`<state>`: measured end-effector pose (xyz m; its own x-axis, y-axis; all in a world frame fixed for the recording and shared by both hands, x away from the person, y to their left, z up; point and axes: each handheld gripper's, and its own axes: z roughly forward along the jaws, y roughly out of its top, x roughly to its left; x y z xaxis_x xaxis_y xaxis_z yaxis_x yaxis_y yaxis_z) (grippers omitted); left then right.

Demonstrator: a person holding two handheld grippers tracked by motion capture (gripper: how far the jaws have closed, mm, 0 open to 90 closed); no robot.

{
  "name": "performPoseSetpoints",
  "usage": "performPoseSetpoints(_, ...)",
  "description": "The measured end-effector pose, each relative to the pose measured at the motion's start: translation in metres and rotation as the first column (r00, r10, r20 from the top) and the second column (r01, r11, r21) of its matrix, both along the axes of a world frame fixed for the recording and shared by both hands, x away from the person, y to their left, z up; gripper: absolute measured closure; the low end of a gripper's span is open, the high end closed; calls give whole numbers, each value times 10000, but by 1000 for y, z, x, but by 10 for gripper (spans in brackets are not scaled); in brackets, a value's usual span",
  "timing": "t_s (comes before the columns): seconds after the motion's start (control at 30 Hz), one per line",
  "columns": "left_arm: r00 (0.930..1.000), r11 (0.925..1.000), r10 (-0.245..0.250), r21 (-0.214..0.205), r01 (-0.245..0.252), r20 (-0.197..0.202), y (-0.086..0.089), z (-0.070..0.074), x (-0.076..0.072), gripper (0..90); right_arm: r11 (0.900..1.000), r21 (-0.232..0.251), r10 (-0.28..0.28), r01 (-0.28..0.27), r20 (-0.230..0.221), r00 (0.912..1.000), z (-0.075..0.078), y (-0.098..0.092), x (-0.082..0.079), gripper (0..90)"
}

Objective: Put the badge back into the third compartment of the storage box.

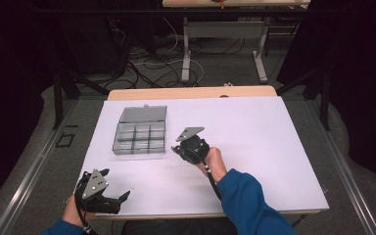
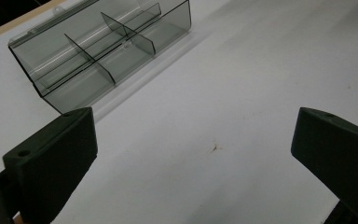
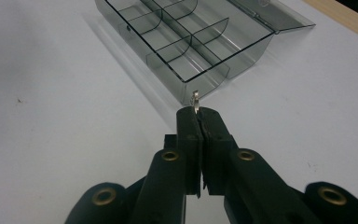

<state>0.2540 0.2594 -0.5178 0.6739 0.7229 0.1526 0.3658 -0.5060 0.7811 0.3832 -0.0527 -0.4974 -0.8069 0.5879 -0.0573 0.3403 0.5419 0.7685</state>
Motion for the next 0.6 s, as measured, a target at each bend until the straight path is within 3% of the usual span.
performPoseSetpoints(0.6, 10000, 10000, -34, -13, 34, 11, 0, 0, 1, 3, 9998, 4, -181, 181, 336, 9993, 14, 1, 3, 880)
